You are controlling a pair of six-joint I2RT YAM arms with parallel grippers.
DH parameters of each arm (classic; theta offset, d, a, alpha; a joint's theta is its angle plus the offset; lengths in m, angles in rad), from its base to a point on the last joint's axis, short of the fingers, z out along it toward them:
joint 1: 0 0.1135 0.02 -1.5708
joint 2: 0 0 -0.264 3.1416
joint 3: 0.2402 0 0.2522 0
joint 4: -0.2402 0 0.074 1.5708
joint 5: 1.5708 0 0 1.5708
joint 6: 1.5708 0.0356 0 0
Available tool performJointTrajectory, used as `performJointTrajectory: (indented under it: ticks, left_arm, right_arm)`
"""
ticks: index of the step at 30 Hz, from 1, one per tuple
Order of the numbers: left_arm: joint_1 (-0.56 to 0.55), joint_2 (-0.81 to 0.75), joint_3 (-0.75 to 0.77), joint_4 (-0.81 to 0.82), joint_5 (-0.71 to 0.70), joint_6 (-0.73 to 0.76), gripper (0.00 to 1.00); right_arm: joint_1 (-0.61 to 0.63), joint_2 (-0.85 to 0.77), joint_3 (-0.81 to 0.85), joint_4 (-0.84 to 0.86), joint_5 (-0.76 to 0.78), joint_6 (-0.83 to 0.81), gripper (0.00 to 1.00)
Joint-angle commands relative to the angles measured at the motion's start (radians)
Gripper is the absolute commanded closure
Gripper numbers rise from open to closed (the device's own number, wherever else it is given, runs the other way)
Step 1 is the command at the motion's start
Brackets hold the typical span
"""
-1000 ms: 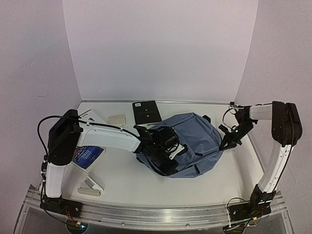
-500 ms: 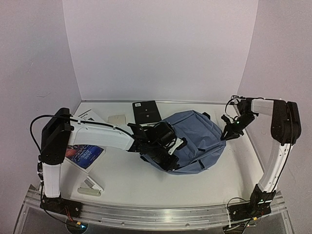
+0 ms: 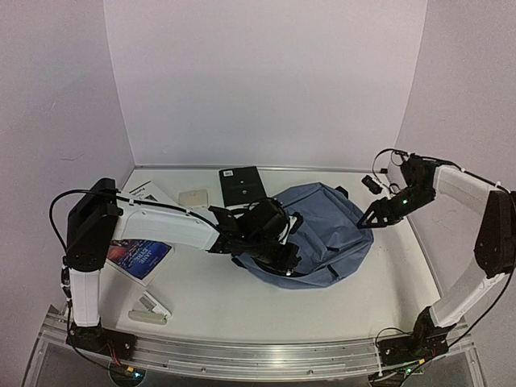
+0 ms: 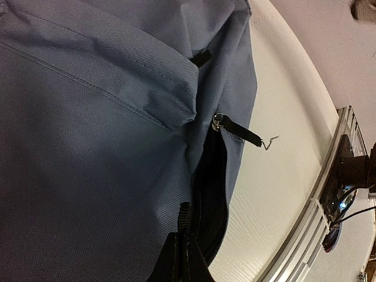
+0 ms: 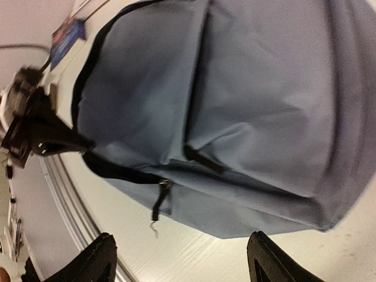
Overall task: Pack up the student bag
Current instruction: Unzip the student bag at the center of the board.
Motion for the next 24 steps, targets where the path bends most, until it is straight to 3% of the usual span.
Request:
performJointTrajectory:
  ticks: [1,6,15,24]
  left_arm:
    - [0.009,-0.11,-0.07,0.146,-0.089,-0.129,1.0]
    - [0.01,-0.156,-0.172,0.208,-0.21,-0.249,1.0]
    - [0.011,-0.143,-0.248,0.309,-0.23,-0.365,1.0]
    - [0.011,-0.185,-0.305,0.336,-0.282,-0.433,1.0]
  right_arm:
    - [0.101,-0.07,-0.09,0.085,-0.084,-0.066,0.26]
    - [0.207,-0.086,-0.147,0.214,-0.07,-0.05,0.27]
    - [0.411,-0.112,-0.259,0.518,0.046,-0.005,0.27]
    - [0.62,-0.037,-0.307,0.7,0.187,0.019,0.27]
